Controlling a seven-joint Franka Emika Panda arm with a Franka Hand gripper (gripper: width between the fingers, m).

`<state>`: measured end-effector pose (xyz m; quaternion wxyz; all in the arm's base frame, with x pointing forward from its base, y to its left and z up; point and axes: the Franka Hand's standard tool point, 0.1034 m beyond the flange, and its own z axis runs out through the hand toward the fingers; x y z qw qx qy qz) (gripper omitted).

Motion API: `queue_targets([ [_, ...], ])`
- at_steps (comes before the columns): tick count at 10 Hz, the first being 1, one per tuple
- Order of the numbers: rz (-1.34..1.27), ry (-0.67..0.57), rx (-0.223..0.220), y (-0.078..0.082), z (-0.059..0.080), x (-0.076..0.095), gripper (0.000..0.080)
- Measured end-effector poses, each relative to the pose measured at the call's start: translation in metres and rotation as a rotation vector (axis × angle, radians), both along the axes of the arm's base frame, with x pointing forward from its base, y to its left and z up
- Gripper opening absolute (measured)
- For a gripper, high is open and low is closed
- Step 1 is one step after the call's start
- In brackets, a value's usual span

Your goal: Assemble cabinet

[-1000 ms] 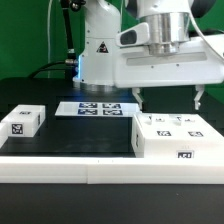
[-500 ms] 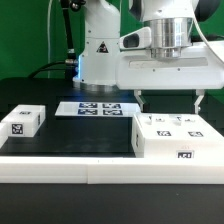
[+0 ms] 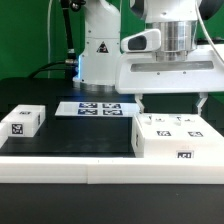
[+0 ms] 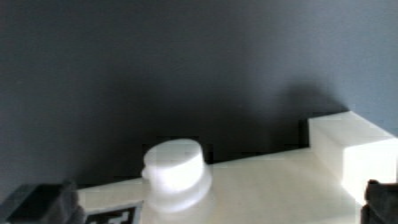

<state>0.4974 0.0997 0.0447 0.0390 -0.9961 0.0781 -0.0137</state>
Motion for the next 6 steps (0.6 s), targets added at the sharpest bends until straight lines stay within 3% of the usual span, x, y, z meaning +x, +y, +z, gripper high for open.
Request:
queue_targets([
  [4,0.008,-0.002,-0.001,-0.0002,-0.001,-0.0003,0.0797],
  [6,0.046,-0.008,-0.009,-0.0053,-0.0098,-0.0008,0.0797],
])
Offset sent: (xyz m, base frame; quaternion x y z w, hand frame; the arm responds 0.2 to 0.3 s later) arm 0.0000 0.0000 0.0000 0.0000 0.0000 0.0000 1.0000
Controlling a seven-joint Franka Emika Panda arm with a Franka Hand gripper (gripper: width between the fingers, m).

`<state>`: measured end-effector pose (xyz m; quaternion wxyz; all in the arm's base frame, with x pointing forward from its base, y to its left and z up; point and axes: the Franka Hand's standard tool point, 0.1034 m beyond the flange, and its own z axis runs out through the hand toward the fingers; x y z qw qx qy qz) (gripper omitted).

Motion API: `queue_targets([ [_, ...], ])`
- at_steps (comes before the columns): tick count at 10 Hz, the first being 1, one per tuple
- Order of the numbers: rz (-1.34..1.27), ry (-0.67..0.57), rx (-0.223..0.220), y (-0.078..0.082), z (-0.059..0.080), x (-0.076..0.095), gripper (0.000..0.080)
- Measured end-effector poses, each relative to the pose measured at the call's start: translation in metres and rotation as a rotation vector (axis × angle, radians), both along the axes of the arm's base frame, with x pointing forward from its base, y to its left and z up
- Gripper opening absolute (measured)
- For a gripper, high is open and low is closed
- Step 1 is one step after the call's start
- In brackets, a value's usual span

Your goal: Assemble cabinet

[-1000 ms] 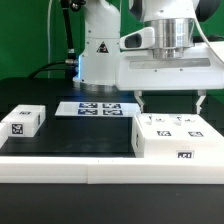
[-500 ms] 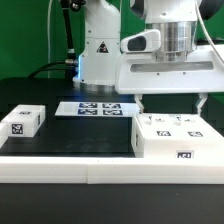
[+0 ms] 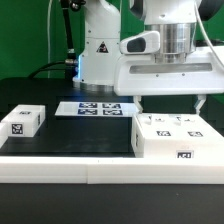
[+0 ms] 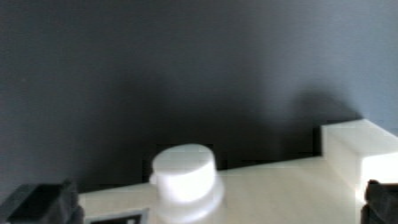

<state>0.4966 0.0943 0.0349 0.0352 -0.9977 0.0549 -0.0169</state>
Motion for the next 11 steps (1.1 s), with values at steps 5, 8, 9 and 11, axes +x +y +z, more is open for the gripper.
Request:
queue_targets([
  [5,0.02,-0.004,-0.004,-0.006,-0.006,0.0,0.0797],
  [8,0.048,-0.026,-0.014,-0.016,-0.016,0.0,0.0797],
  [9,0.047,-0.026,-0.016,-0.017,-0.022,-0.001,0.0797],
  [11,0.052,-0.038,-0.018,-0.013,-0.028,-0.001,0.0797],
])
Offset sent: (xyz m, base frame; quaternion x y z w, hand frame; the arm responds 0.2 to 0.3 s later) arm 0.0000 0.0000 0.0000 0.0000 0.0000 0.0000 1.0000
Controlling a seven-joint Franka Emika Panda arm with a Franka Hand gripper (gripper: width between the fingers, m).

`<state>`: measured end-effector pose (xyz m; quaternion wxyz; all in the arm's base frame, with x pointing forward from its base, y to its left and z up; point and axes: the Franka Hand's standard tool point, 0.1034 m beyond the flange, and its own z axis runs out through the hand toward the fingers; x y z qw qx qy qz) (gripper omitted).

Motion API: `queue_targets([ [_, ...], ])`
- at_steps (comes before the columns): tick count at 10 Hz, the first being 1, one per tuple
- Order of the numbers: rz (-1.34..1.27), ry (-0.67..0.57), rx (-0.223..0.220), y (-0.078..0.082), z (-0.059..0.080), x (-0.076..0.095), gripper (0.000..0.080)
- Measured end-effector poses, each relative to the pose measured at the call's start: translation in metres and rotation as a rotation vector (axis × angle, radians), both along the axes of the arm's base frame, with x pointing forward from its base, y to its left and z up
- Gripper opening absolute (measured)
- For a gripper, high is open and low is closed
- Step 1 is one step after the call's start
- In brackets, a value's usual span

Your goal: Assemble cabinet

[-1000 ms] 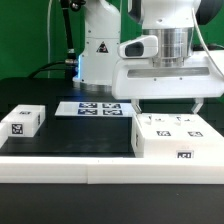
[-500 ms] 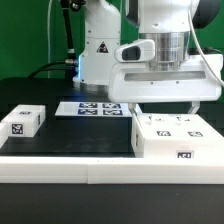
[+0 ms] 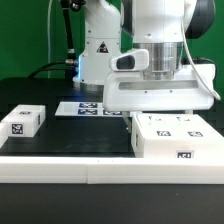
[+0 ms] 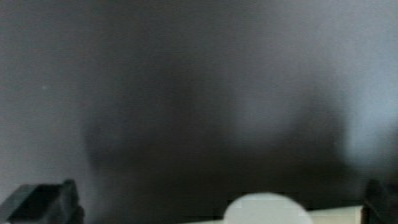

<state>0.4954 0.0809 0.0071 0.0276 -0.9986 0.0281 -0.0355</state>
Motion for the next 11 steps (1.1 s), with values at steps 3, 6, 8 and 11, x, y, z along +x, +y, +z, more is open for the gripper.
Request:
queue_targets([
  [3,0.002,-0.003,0.003,0.0061,-0.0017,0.0004,0.0797],
  [6,0.005,-0.013,0.002,0.0043,-0.0017,0.0017,0.0529],
  [8,0.005,-0.016,0.002,0.0031,-0.0016,0.0022,0.0352],
  [11,0.006,-0.013,0.001,0.0036,-0.0021,0.0016,0.0059],
])
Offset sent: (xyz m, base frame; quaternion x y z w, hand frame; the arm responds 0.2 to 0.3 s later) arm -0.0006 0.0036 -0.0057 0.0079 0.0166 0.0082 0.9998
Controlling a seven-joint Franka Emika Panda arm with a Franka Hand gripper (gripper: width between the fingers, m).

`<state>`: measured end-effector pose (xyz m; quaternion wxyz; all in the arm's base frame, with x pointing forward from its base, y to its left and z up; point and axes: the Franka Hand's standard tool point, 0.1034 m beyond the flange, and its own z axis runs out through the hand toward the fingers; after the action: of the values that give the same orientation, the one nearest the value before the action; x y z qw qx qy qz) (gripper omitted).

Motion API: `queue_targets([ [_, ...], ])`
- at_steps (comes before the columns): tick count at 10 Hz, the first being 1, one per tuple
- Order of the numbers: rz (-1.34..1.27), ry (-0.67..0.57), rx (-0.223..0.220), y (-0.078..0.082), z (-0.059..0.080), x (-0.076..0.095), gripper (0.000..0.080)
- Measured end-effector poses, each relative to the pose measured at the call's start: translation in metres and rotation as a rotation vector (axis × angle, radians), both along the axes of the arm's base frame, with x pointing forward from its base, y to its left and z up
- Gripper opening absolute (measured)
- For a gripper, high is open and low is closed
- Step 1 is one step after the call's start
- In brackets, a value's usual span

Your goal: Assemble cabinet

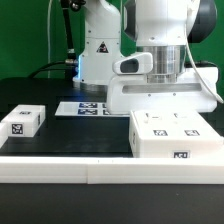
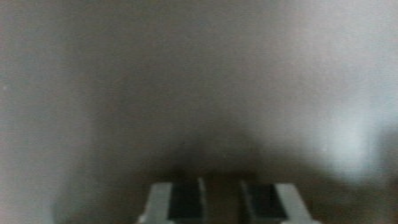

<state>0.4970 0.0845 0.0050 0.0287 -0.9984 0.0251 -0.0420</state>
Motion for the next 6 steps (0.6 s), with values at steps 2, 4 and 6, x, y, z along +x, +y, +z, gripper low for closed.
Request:
queue_targets([
  [2,0.0,0.0,0.0,0.0,0.0,0.0,0.0012],
  [4,0.0,0.0,0.0,0.0,0.0,0.0,0.0004],
  [6,0.002,0.017,0.004,0.001,0.011,0.0,0.0002],
])
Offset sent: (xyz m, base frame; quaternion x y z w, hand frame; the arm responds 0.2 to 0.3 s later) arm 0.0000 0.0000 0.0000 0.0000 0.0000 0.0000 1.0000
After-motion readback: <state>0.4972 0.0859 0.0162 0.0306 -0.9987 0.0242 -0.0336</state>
